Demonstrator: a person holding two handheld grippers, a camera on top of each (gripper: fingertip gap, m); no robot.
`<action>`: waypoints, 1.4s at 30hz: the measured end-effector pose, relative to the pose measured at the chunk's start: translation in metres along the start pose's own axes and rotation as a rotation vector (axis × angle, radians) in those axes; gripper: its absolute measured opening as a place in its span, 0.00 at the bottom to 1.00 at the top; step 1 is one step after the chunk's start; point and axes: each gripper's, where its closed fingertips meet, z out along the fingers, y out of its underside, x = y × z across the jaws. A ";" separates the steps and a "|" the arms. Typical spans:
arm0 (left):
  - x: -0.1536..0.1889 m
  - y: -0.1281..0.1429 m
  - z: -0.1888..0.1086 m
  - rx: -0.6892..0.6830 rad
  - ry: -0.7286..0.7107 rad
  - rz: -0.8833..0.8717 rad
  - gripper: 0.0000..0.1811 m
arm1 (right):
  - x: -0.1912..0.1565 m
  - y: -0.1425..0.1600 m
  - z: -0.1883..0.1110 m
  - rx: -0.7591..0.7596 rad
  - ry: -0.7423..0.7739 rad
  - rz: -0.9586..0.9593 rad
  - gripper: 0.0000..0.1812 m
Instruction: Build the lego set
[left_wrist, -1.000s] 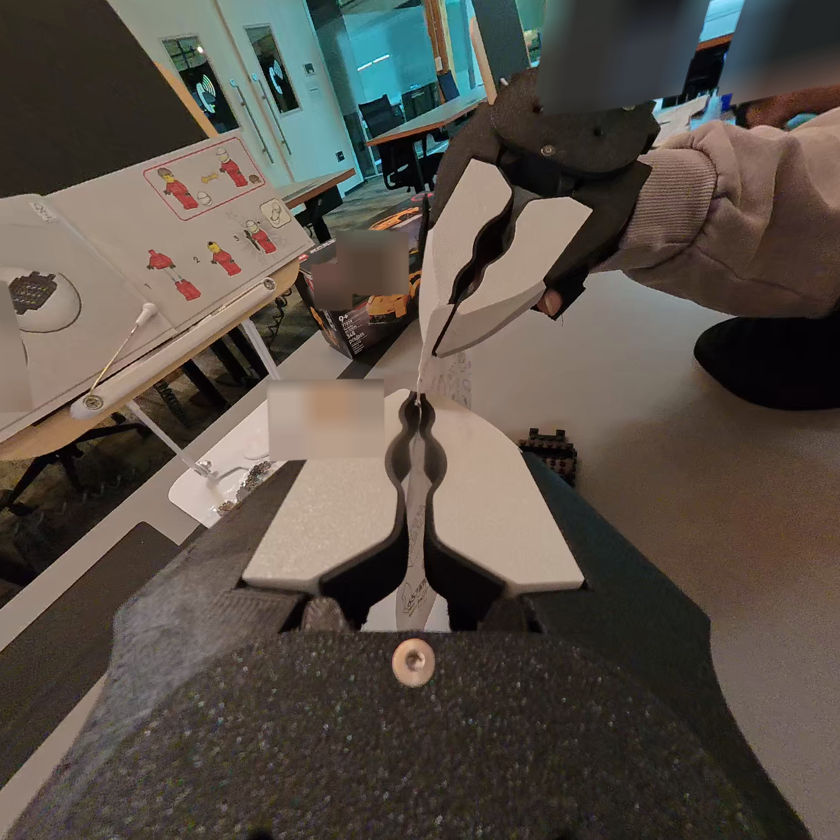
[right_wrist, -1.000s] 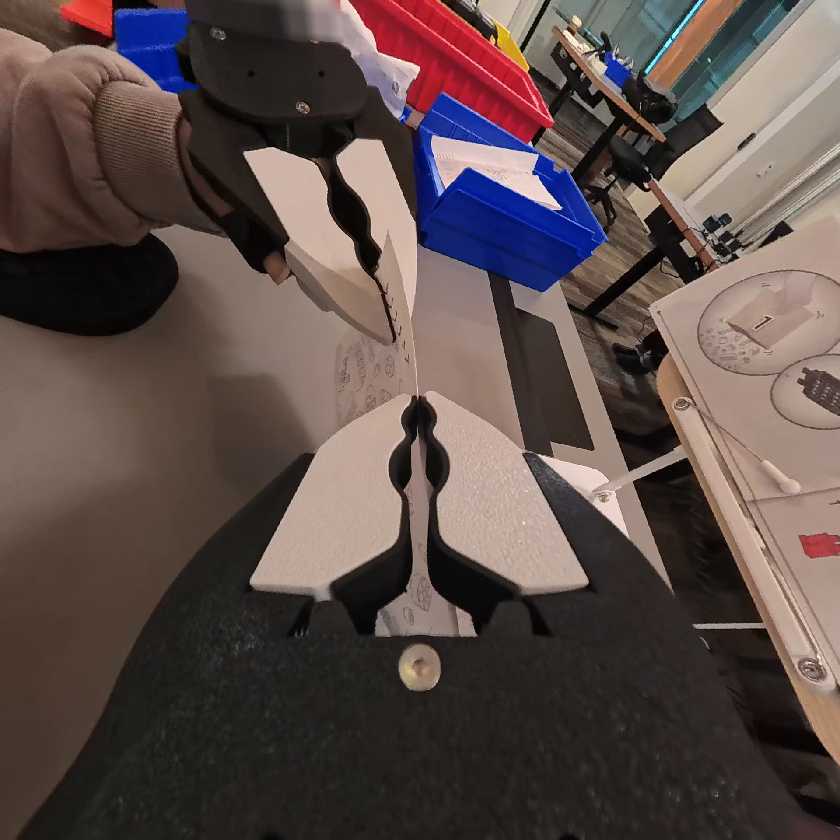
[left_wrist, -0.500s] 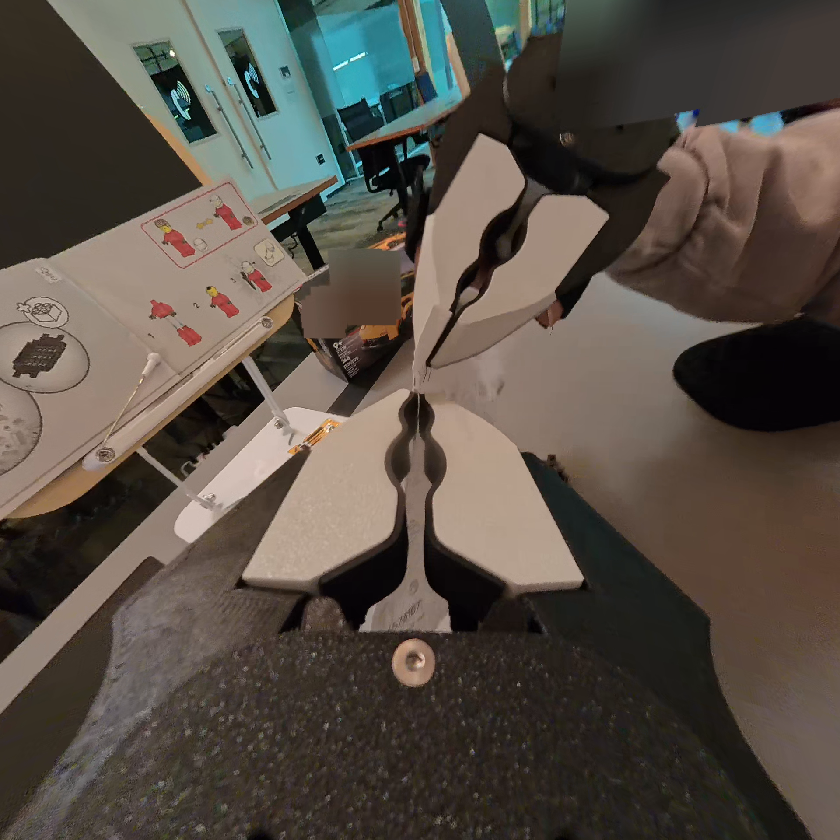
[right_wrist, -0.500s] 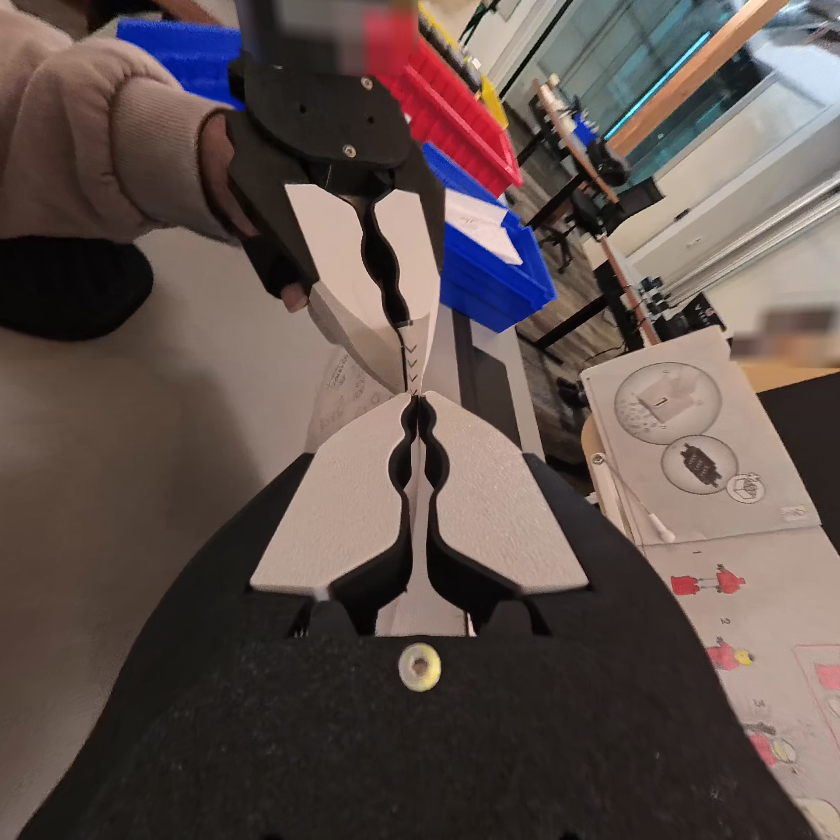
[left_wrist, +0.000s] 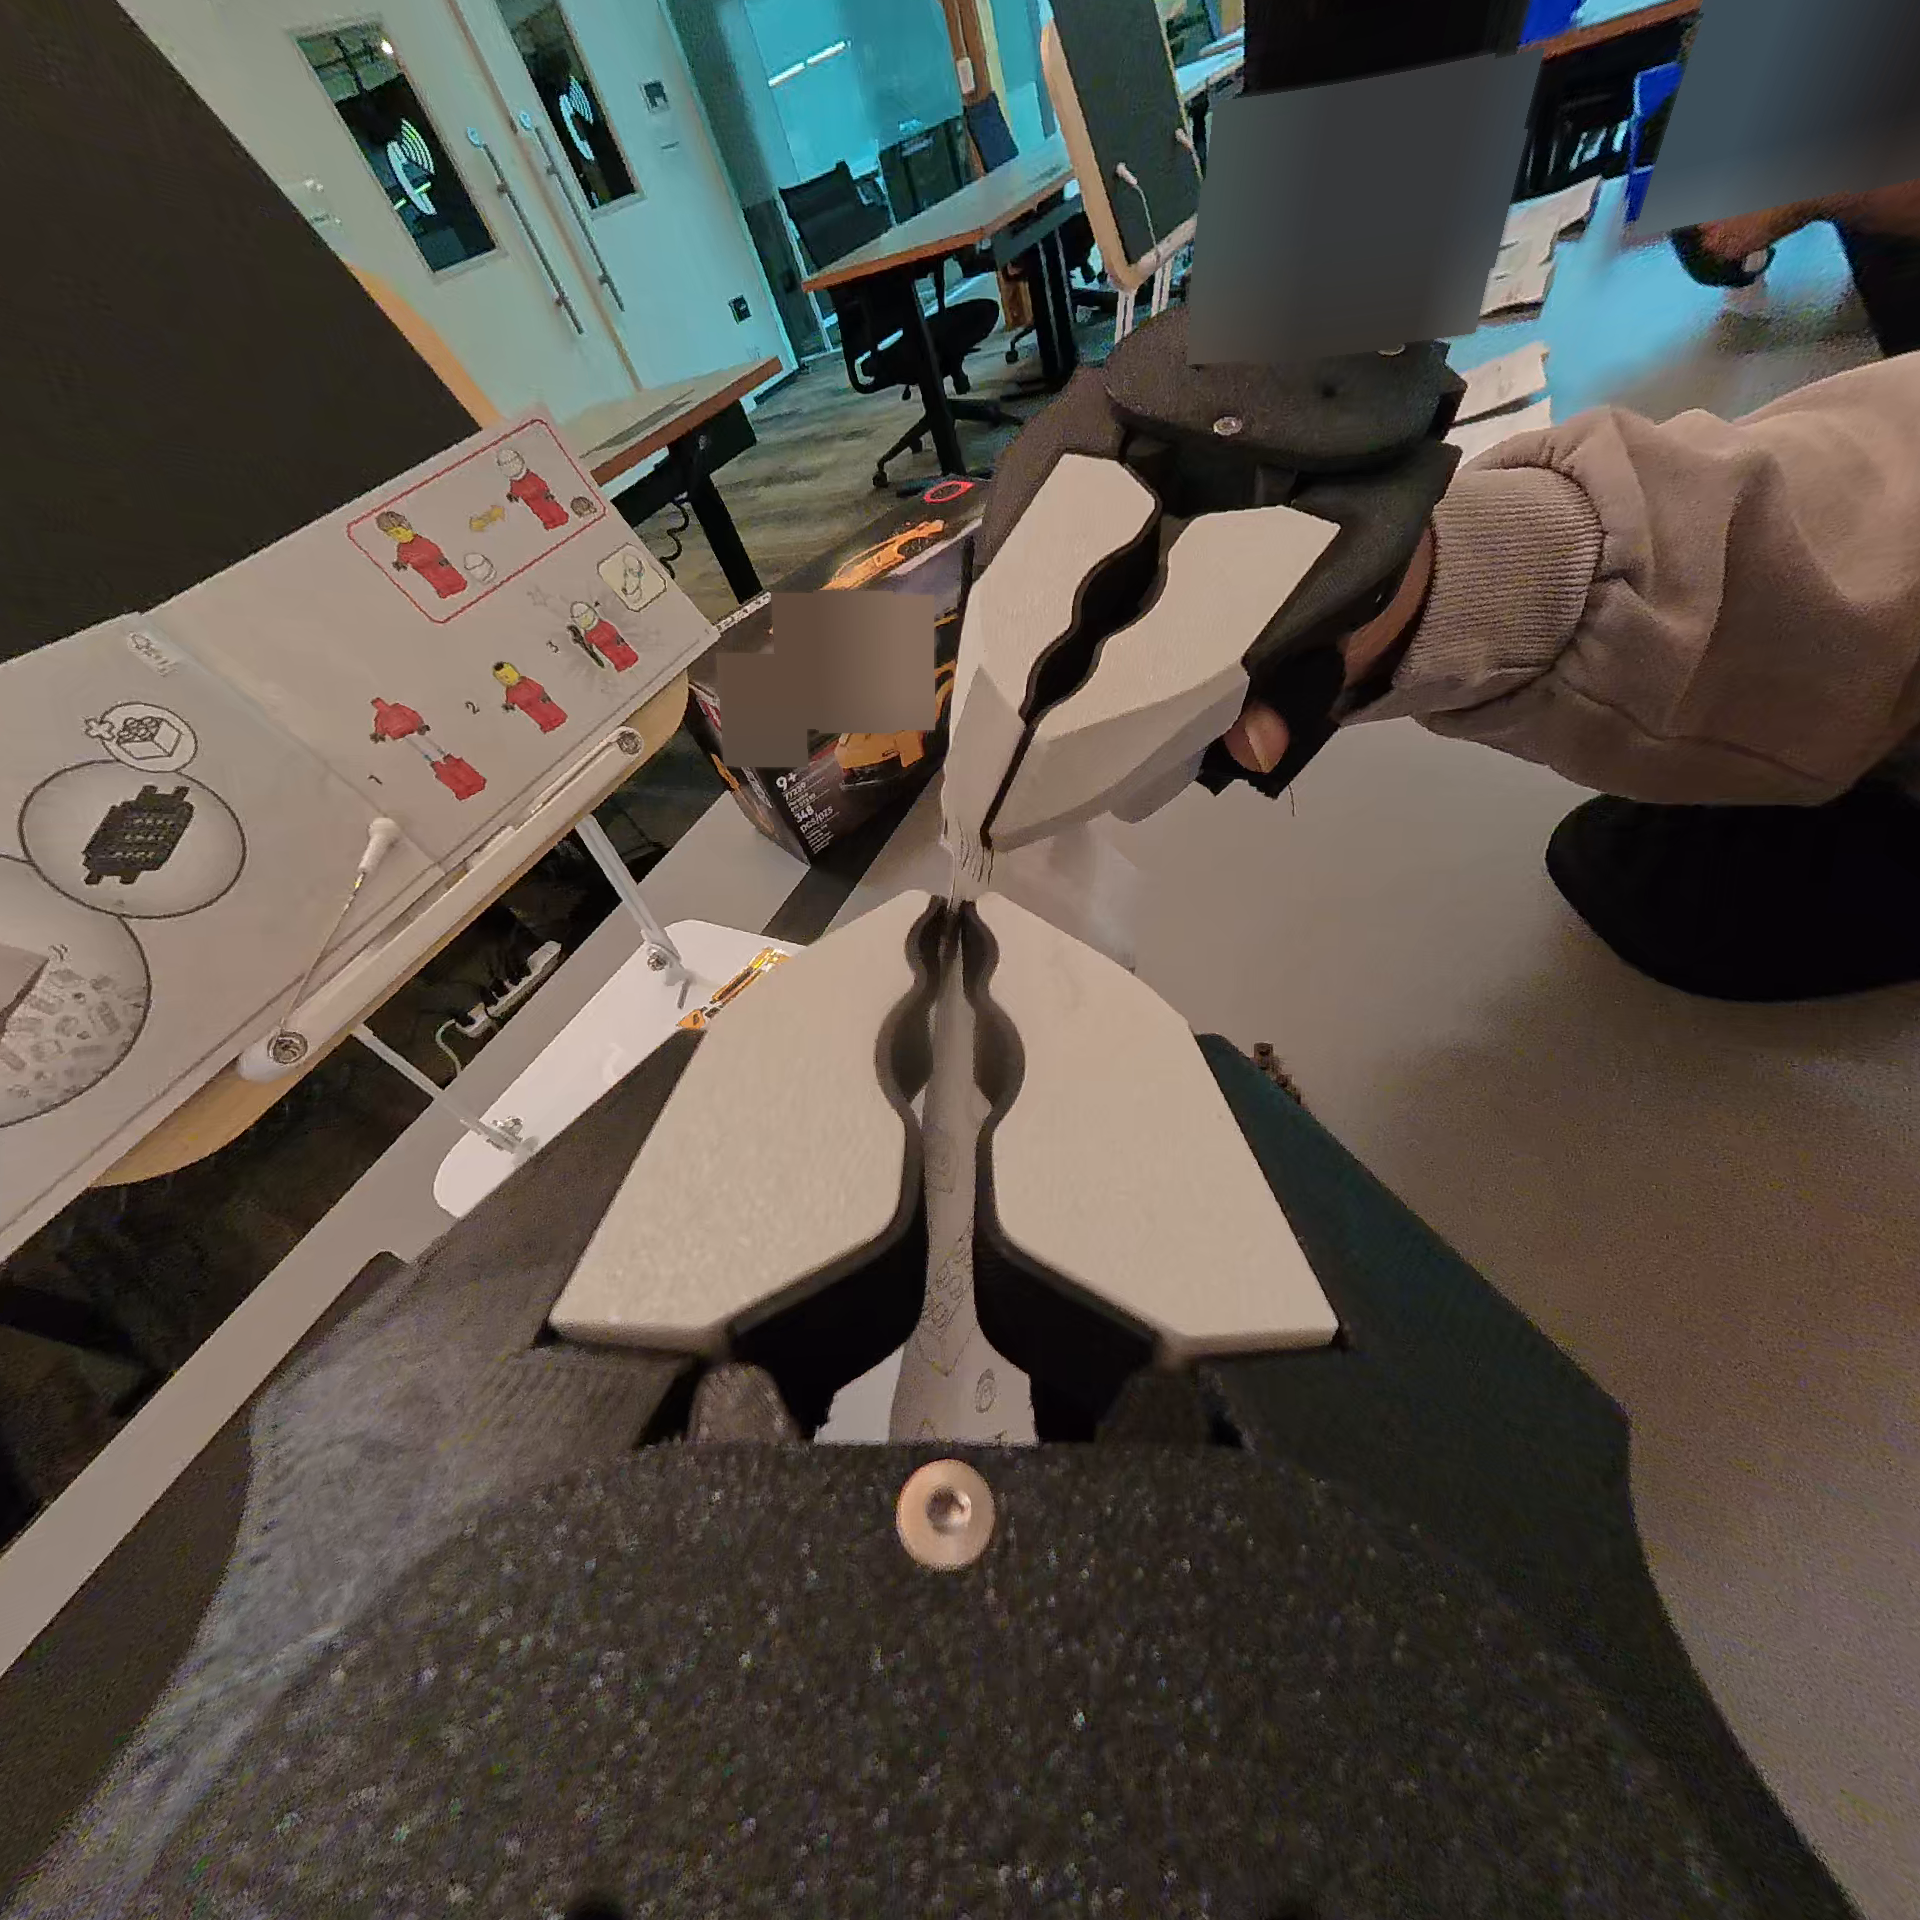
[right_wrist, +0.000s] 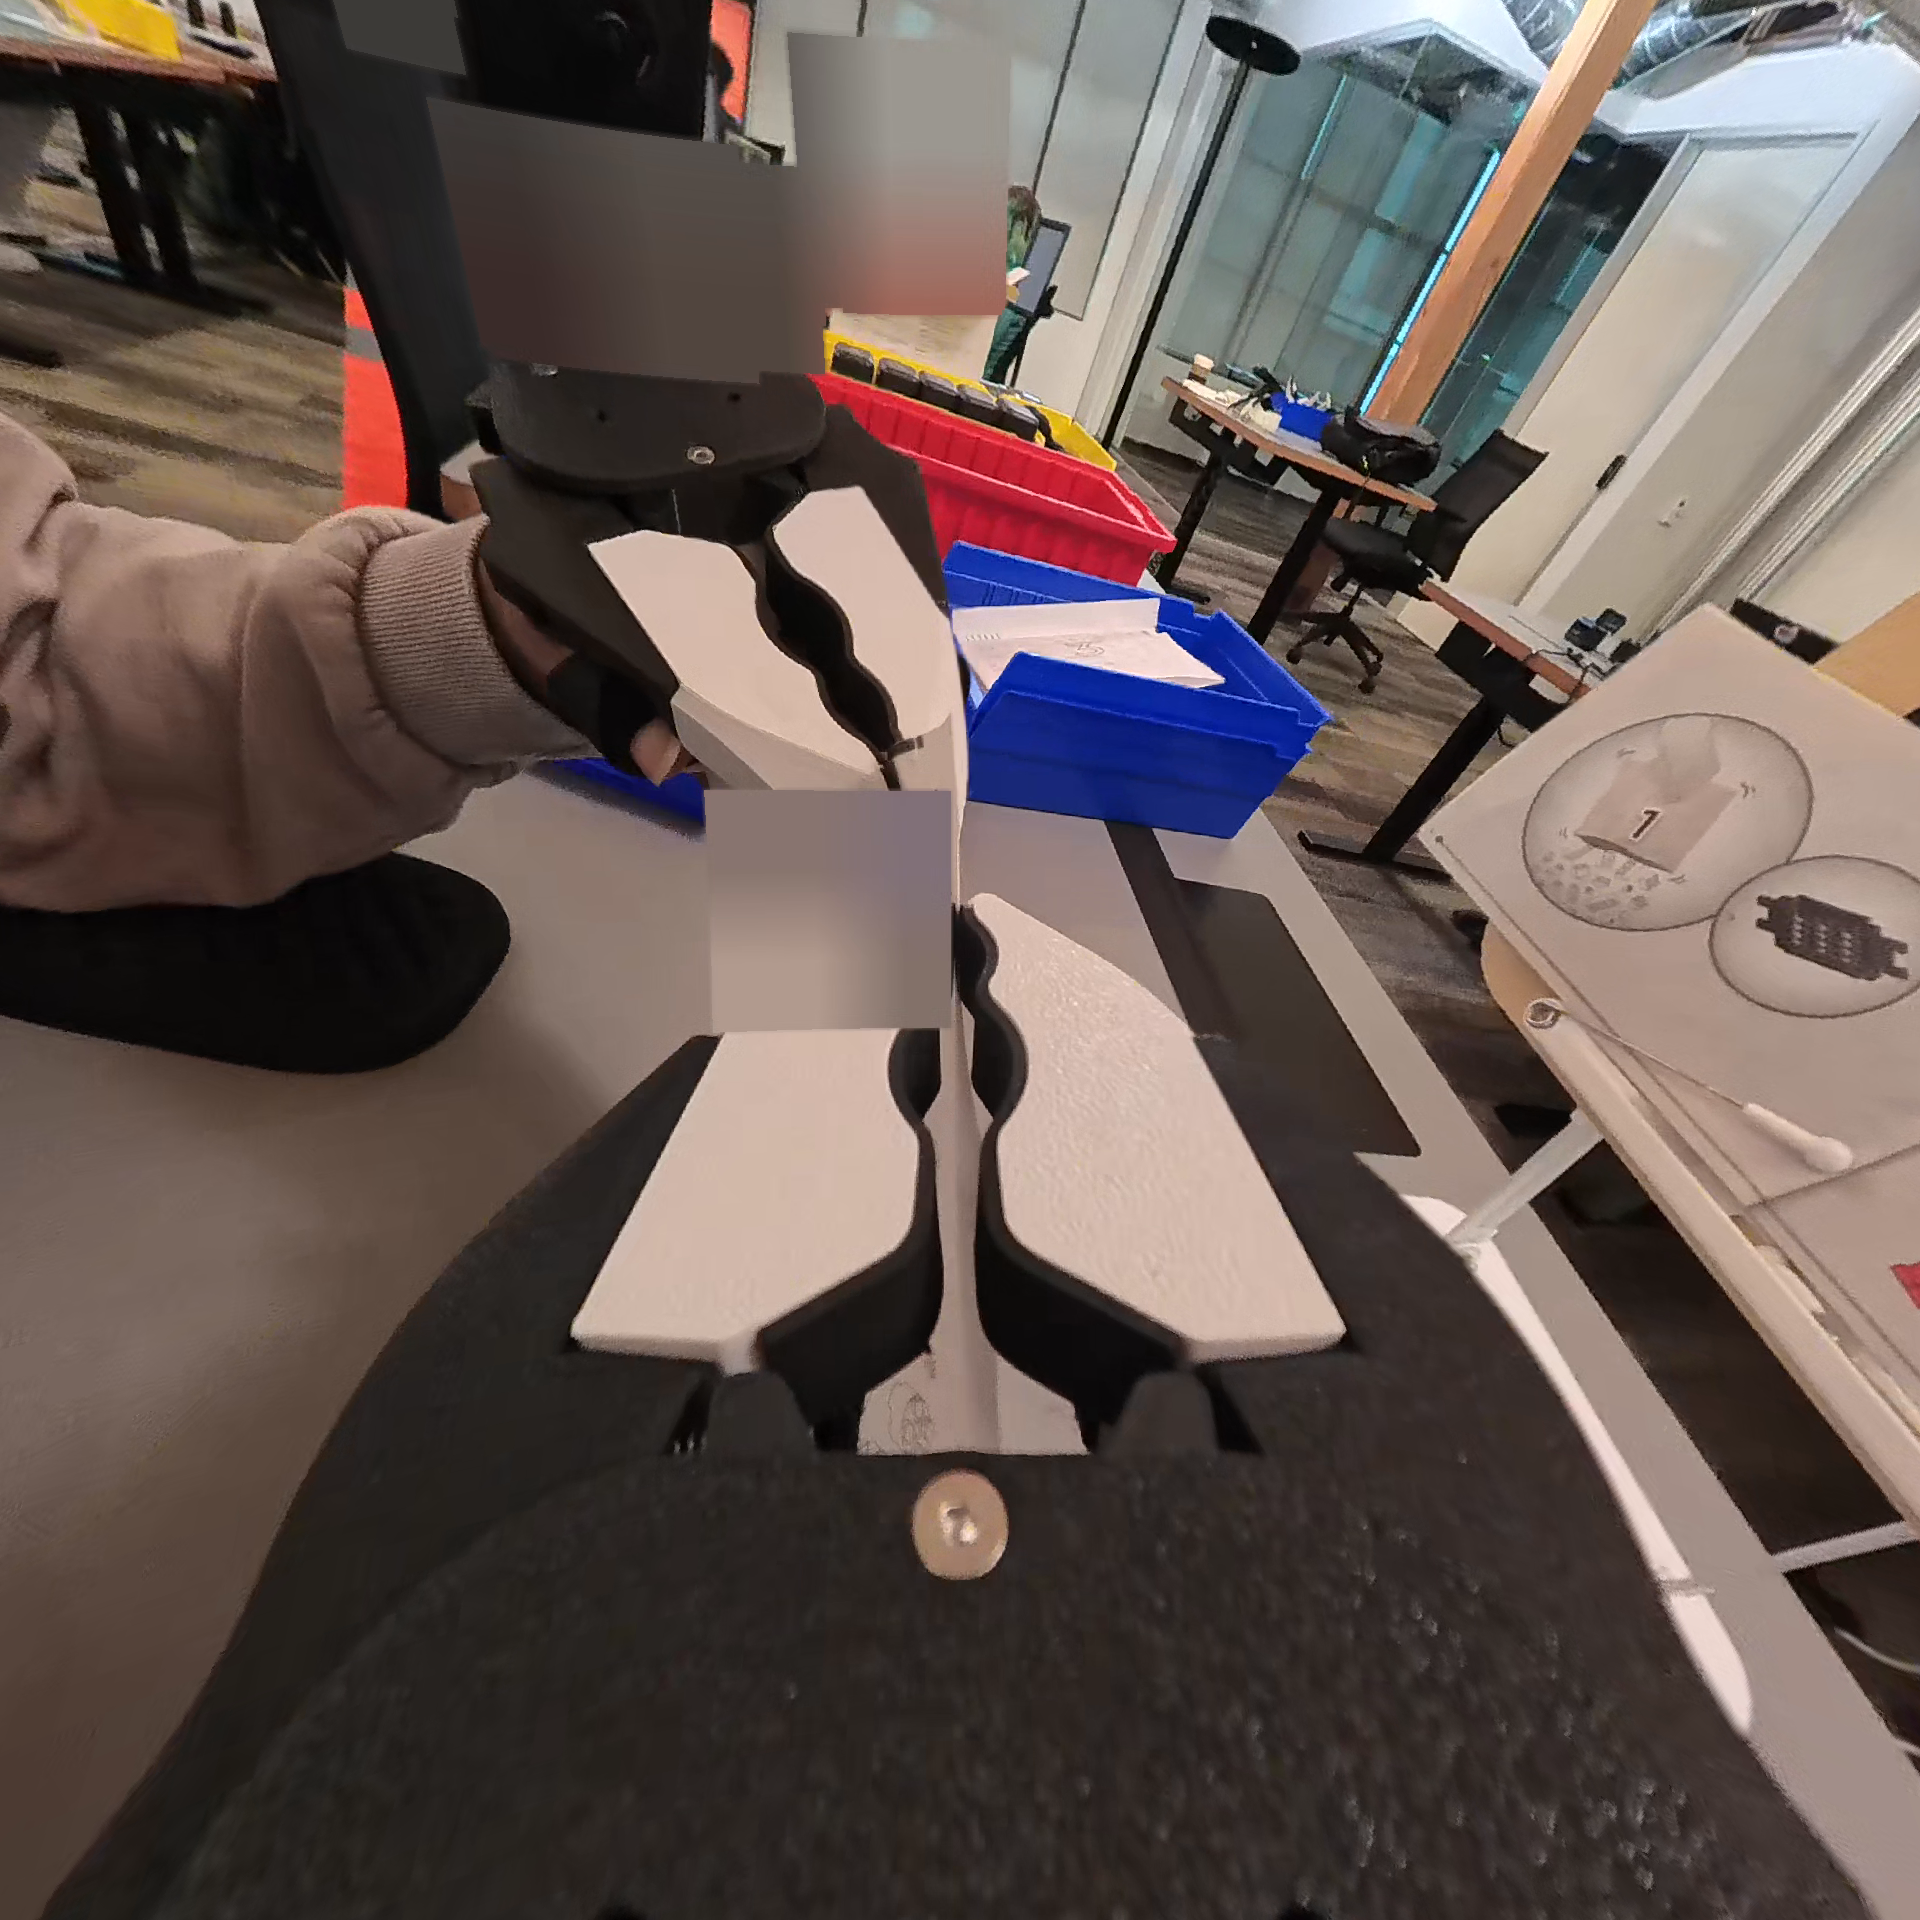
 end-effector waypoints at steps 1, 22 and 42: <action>0.001 -0.001 0.001 -0.001 0.001 0.005 0.01 | 0.000 0.001 0.000 0.006 0.001 0.006 0.00; 0.006 -0.004 0.012 -0.053 -0.005 0.088 0.00 | 0.001 -0.026 -0.007 -0.031 -0.016 -0.078 0.09; 0.007 -0.005 0.014 -0.086 0.017 0.137 0.00 | 0.005 -0.019 -0.012 -0.506 -0.182 -0.459 0.12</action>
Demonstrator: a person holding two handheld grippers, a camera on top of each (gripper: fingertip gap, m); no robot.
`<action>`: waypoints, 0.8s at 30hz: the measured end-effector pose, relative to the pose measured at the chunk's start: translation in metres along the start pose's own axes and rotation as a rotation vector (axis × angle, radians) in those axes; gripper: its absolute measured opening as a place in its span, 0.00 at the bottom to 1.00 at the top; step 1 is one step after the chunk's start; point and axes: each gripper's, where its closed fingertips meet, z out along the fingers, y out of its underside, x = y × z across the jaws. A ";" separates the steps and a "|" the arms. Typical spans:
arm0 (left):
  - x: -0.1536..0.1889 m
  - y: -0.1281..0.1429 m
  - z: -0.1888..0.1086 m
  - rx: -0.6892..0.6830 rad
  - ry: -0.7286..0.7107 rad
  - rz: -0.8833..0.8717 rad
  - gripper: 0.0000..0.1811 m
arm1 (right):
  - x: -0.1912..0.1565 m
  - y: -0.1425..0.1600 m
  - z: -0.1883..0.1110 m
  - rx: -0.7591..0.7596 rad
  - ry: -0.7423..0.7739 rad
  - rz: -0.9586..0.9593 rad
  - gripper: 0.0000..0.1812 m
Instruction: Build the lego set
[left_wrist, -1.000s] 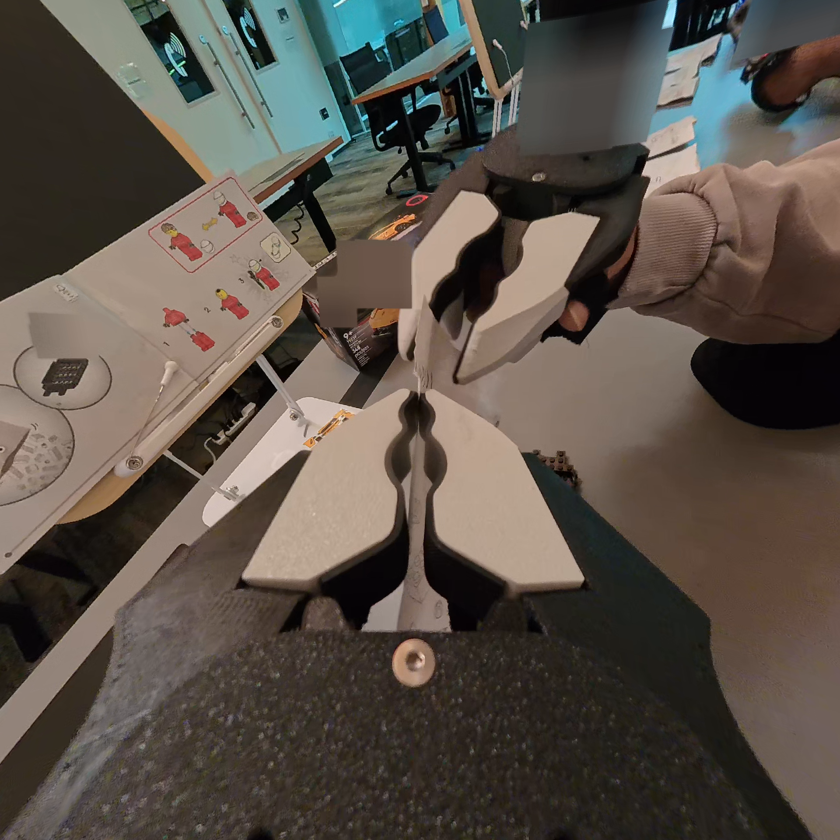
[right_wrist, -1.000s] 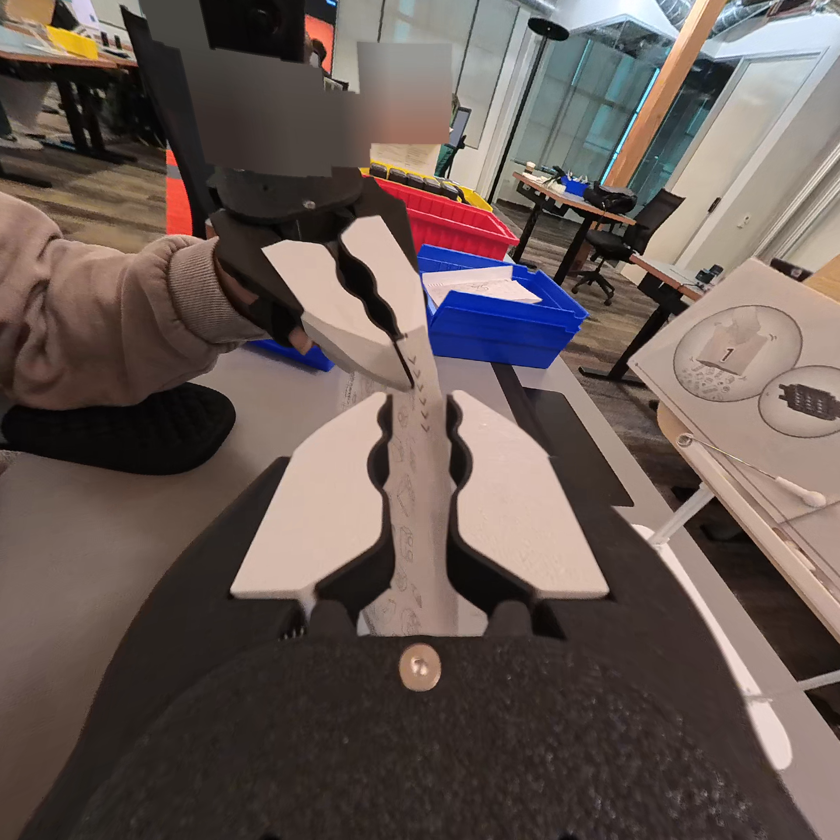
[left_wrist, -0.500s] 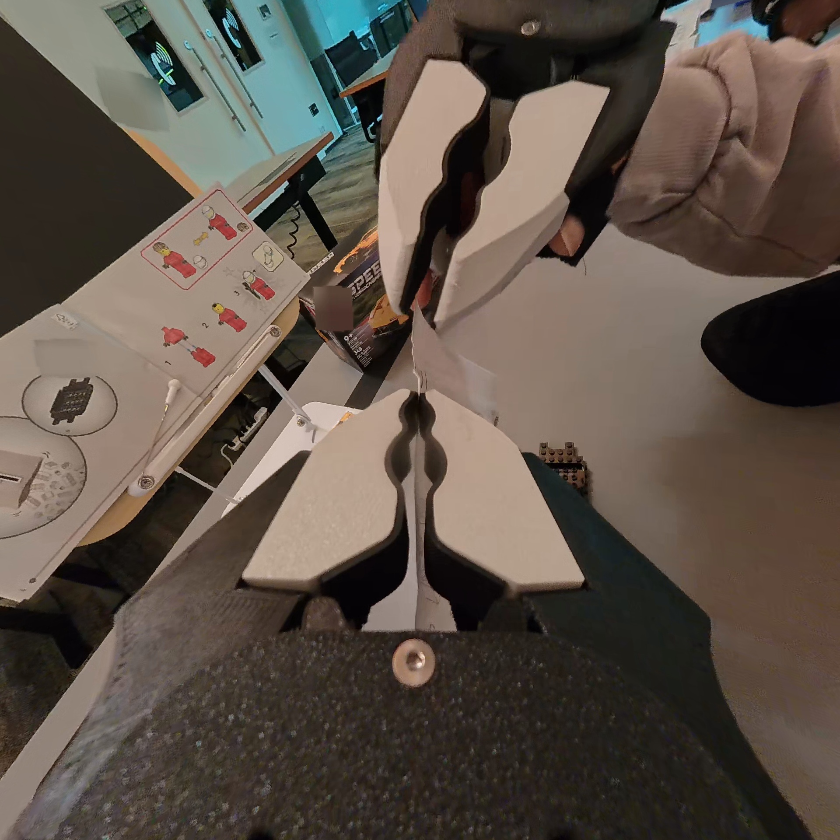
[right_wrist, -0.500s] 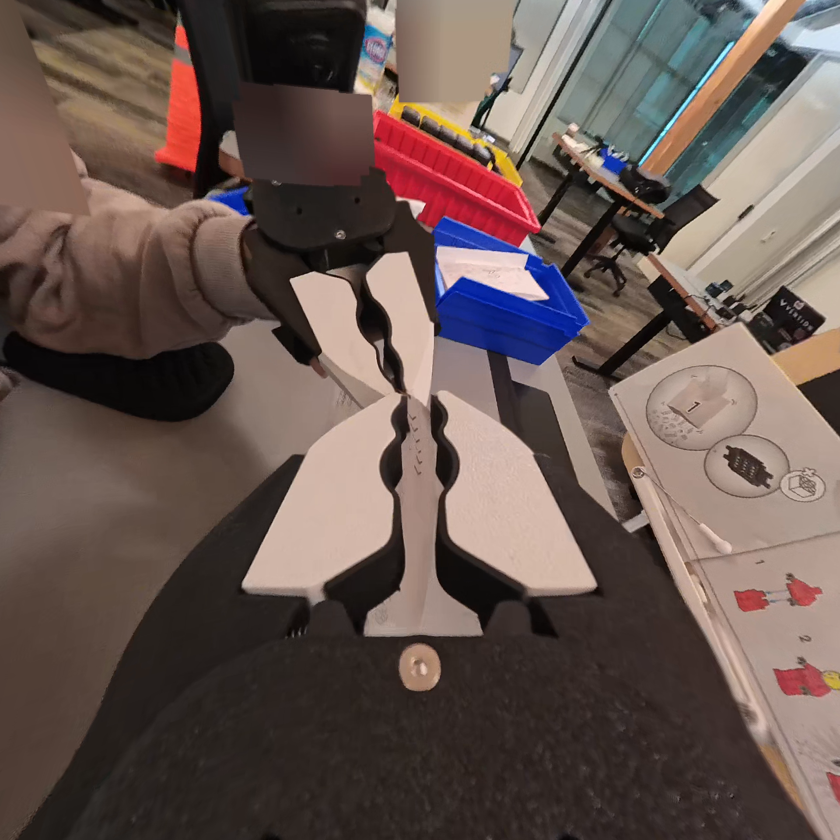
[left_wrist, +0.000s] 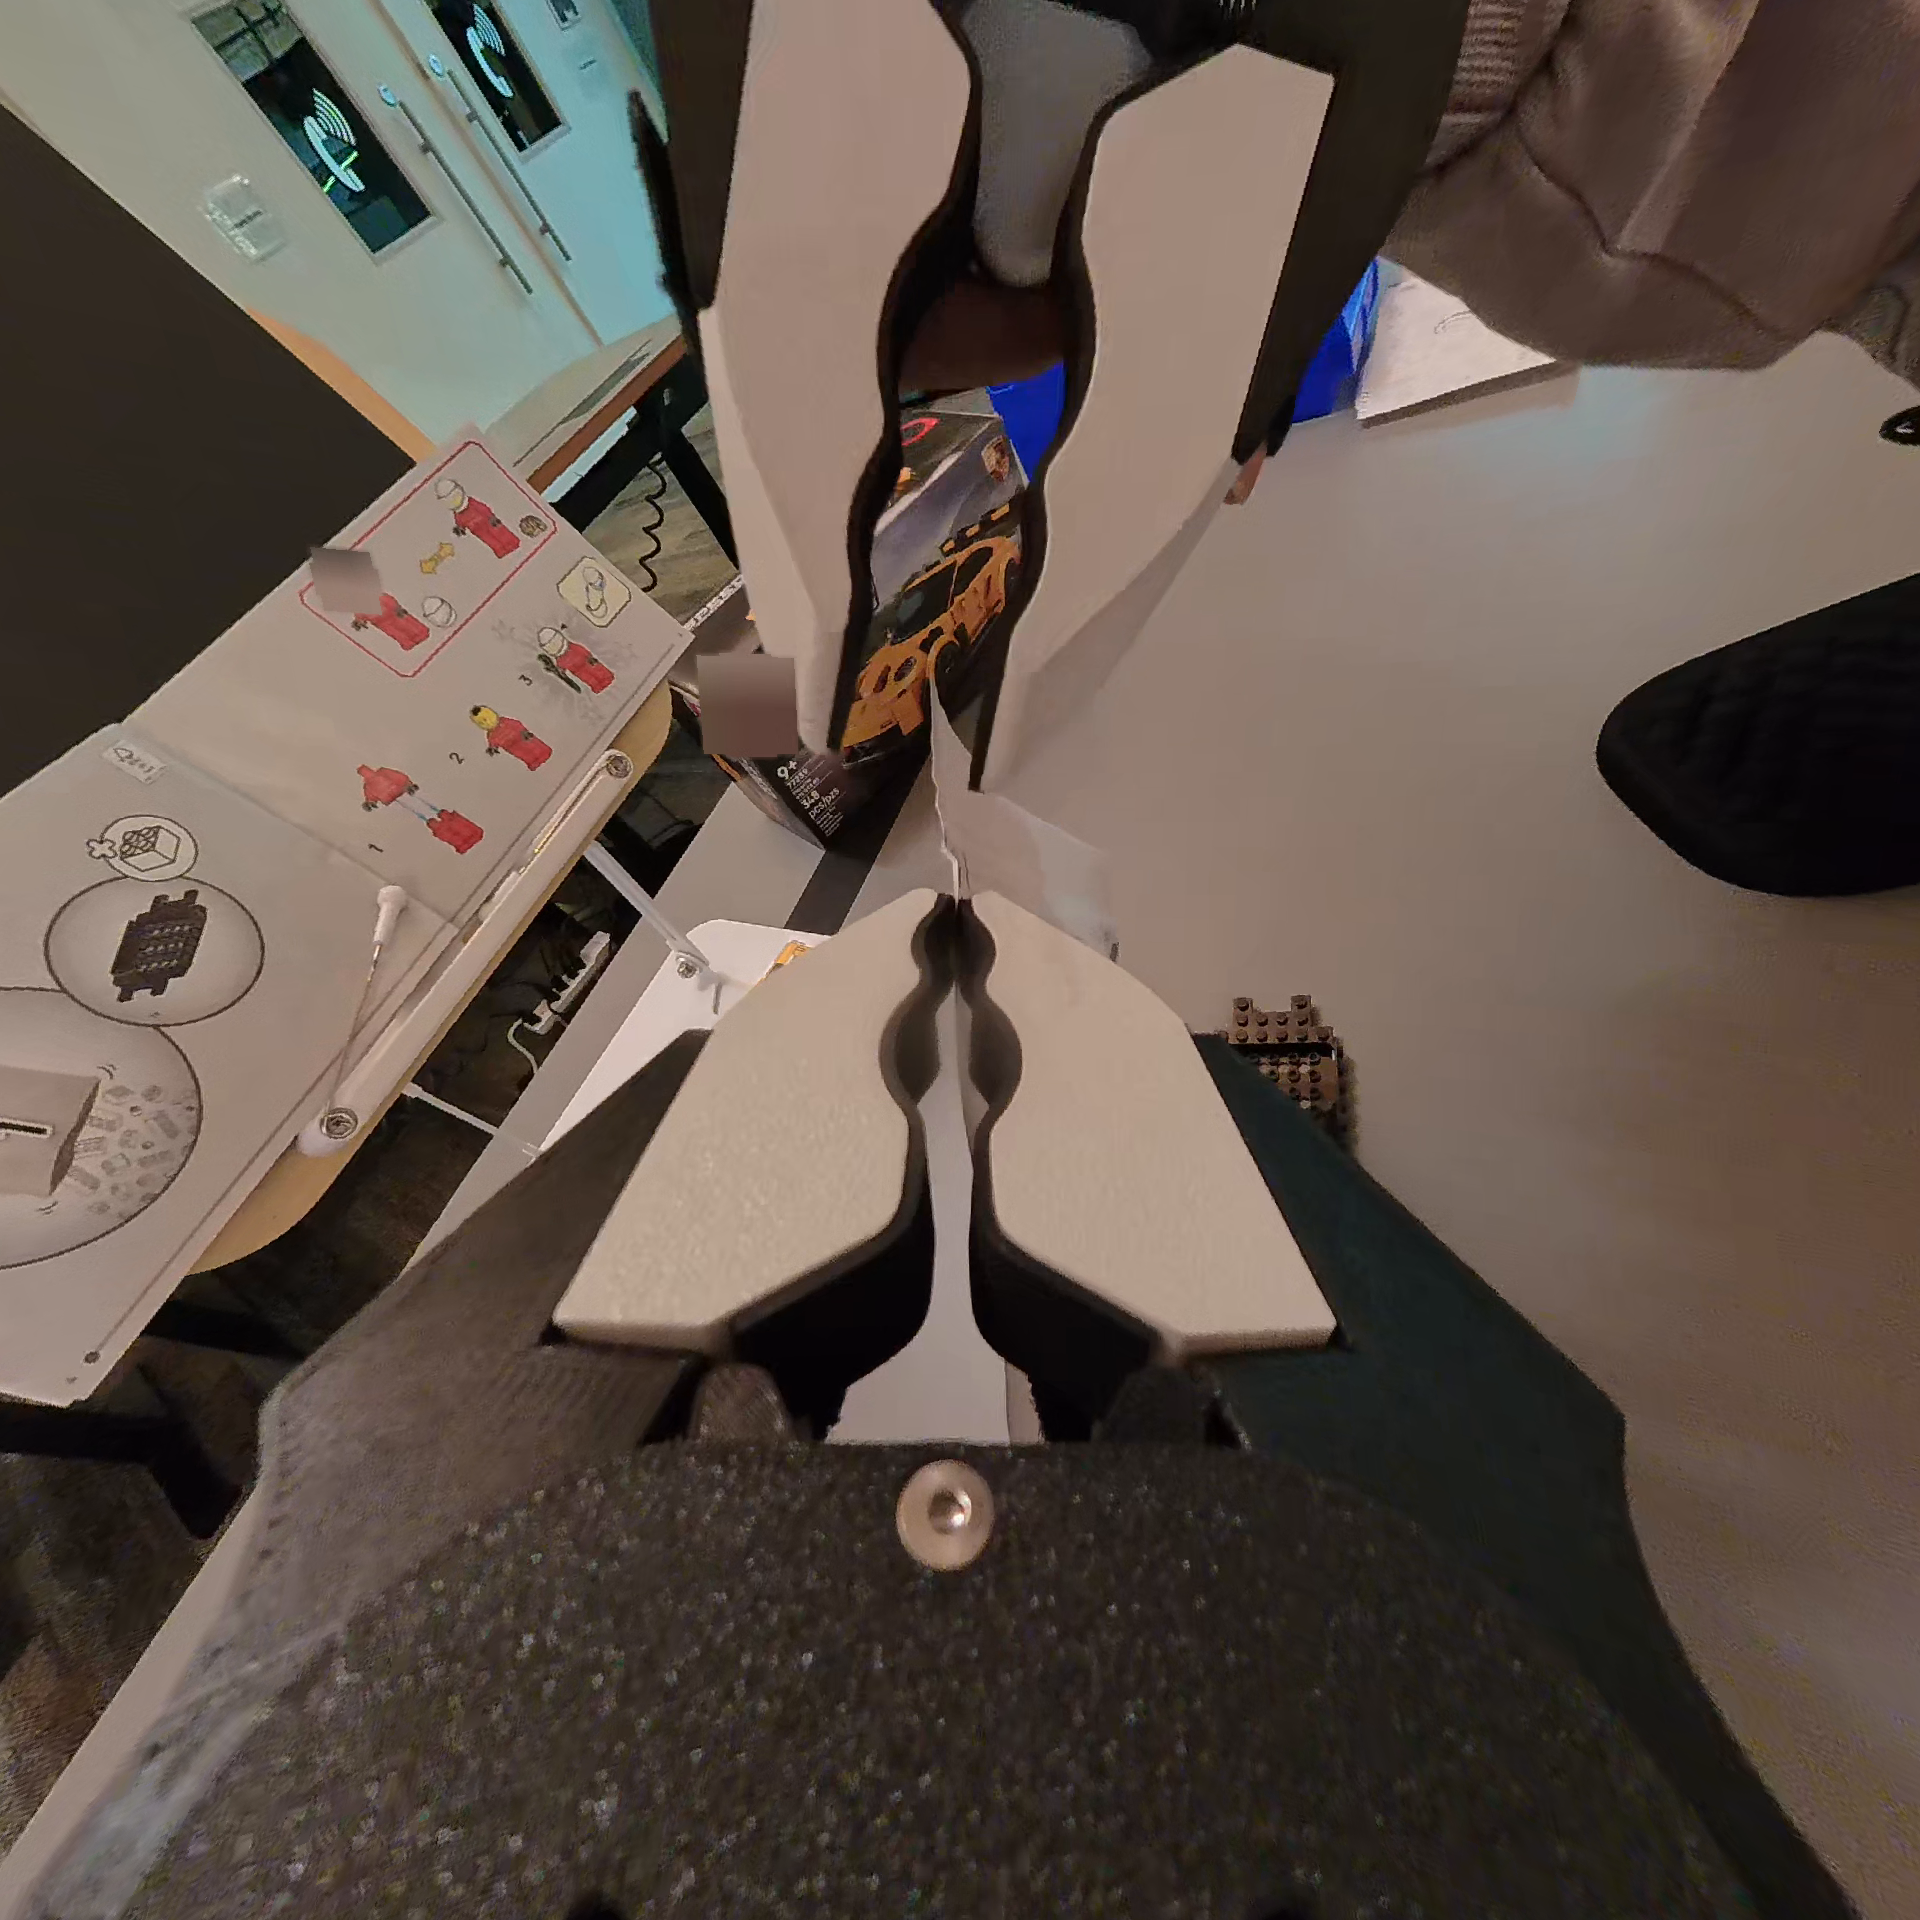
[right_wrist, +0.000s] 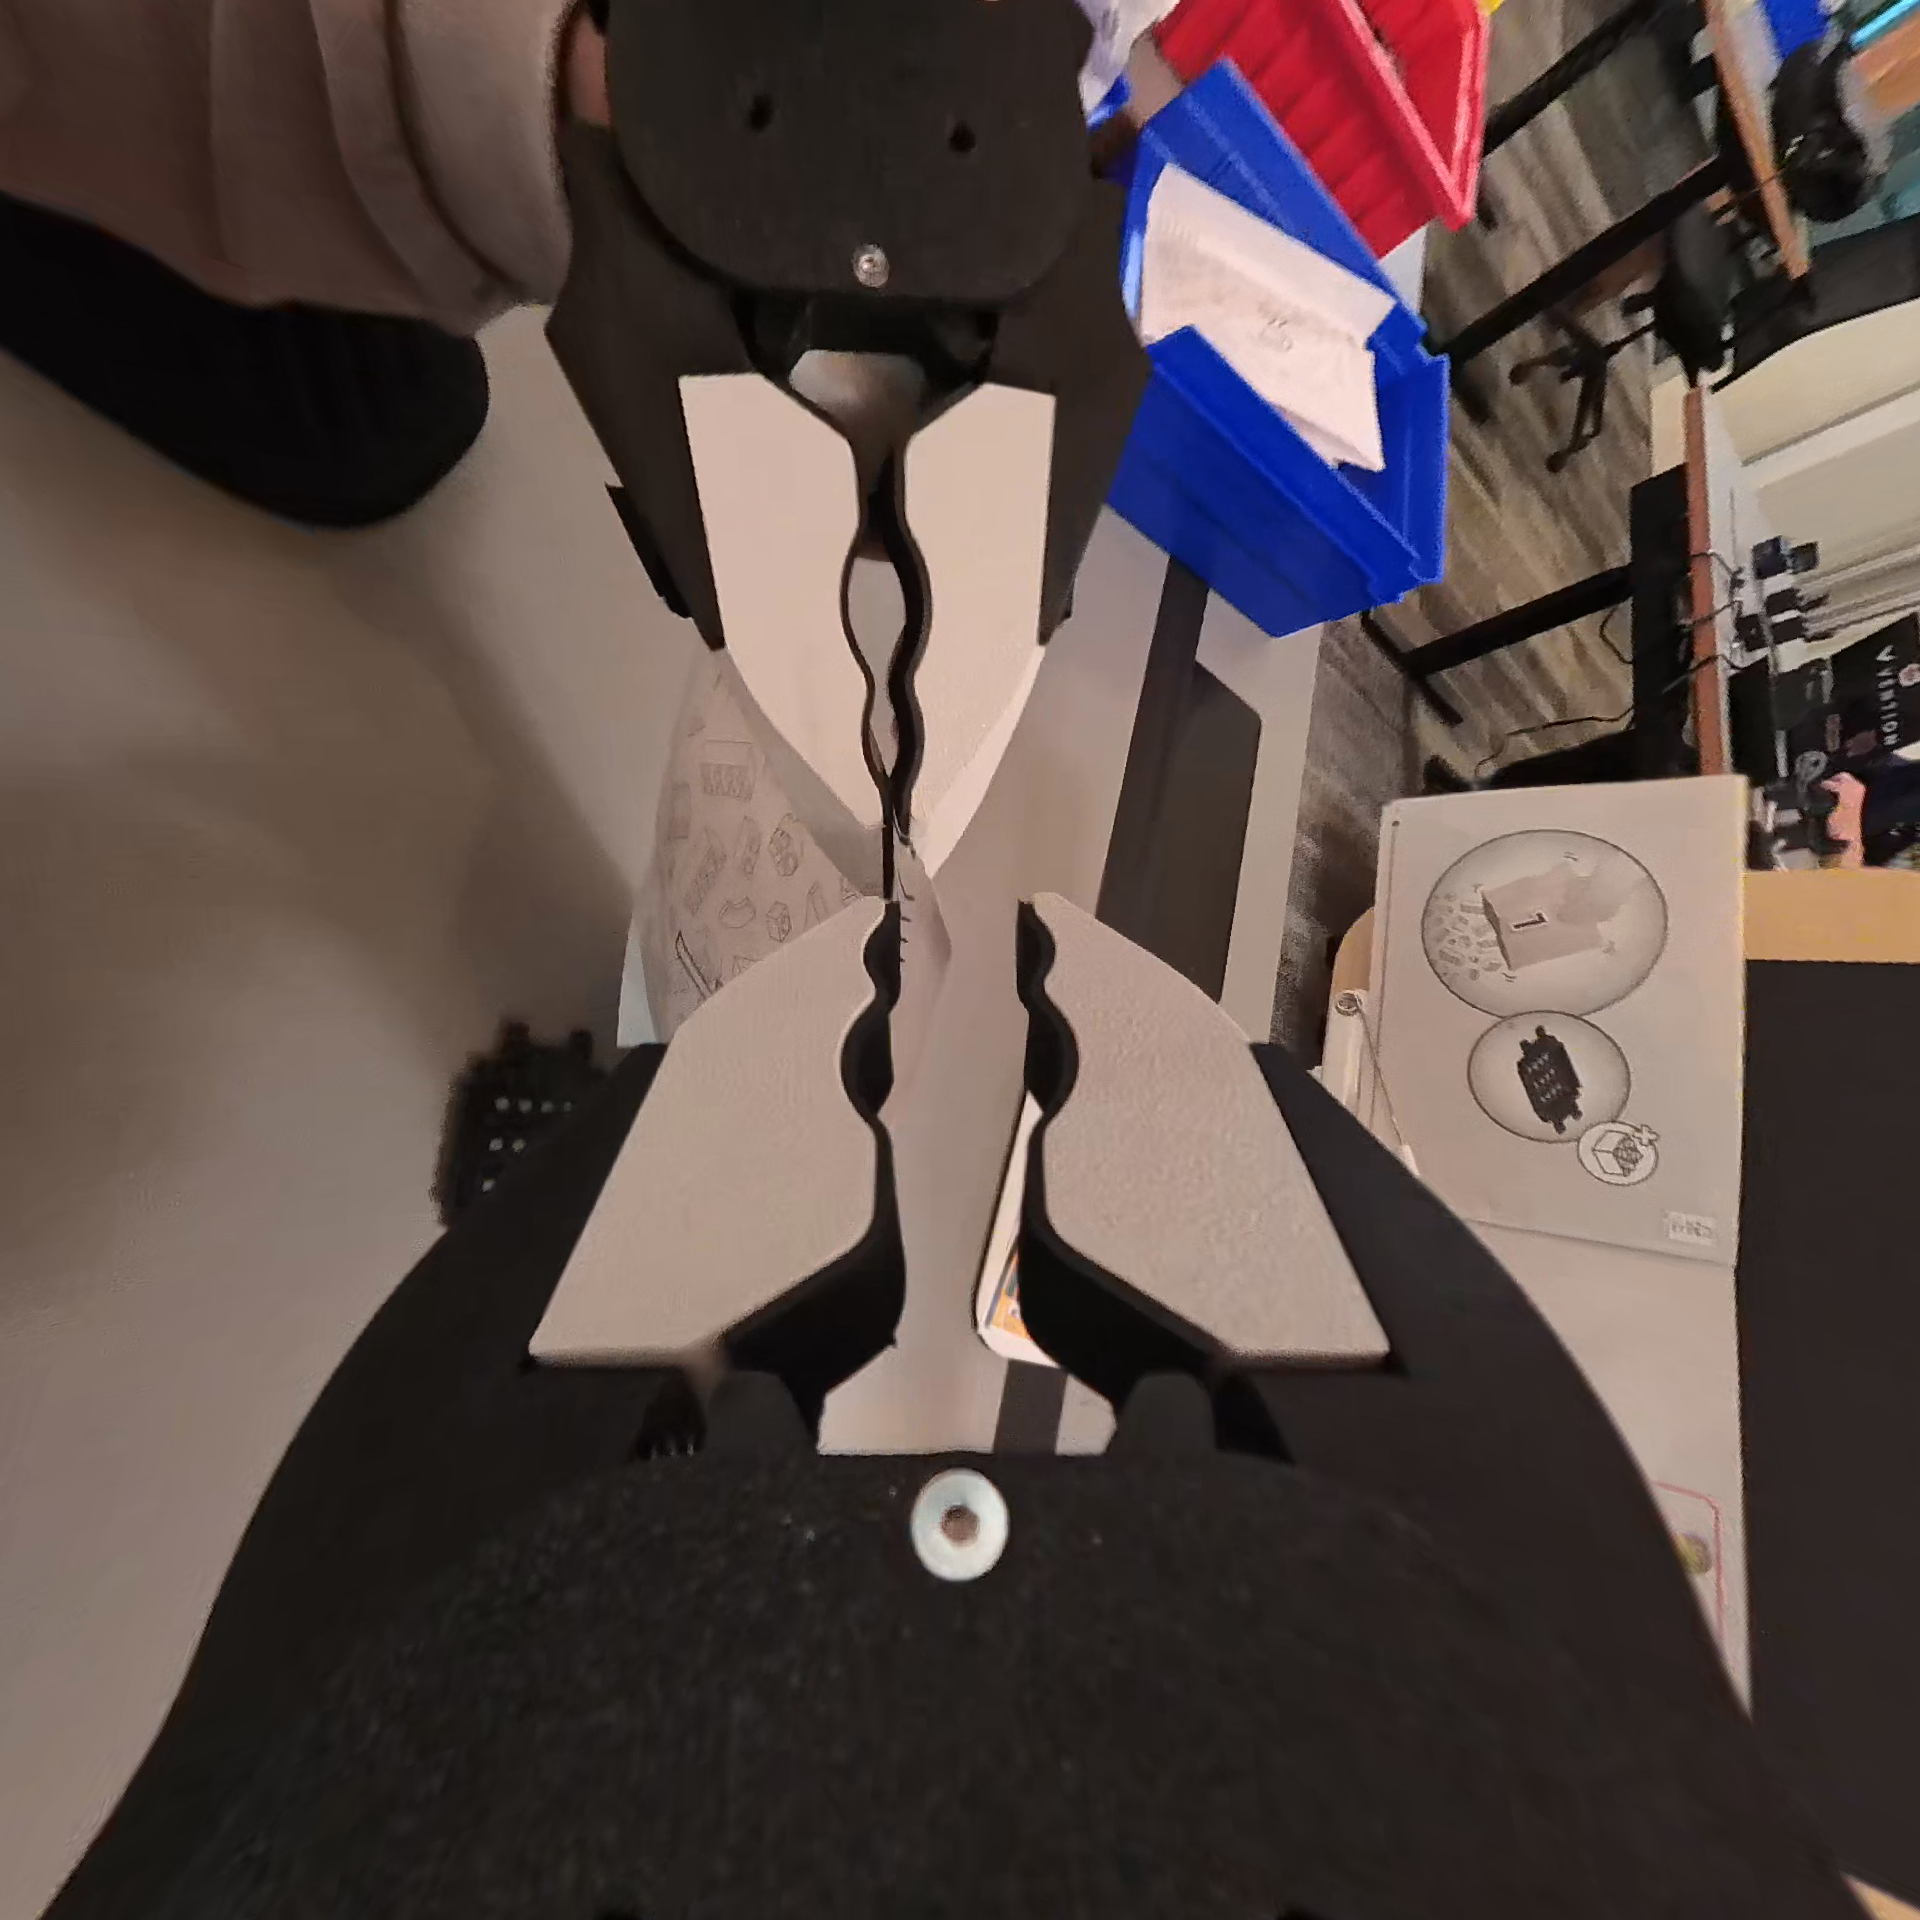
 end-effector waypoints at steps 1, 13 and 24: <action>0.000 0.000 0.000 0.000 0.001 0.000 0.00 | -0.002 0.000 0.002 -0.014 -0.016 -0.015 0.10; -0.014 -0.012 -0.010 0.043 0.033 -0.115 0.00 | 0.011 -0.014 0.002 0.004 0.028 -0.089 0.00; -0.009 -0.009 -0.004 -0.095 0.040 0.041 0.00 | 0.005 -0.004 0.004 -0.119 -0.031 -0.127 0.04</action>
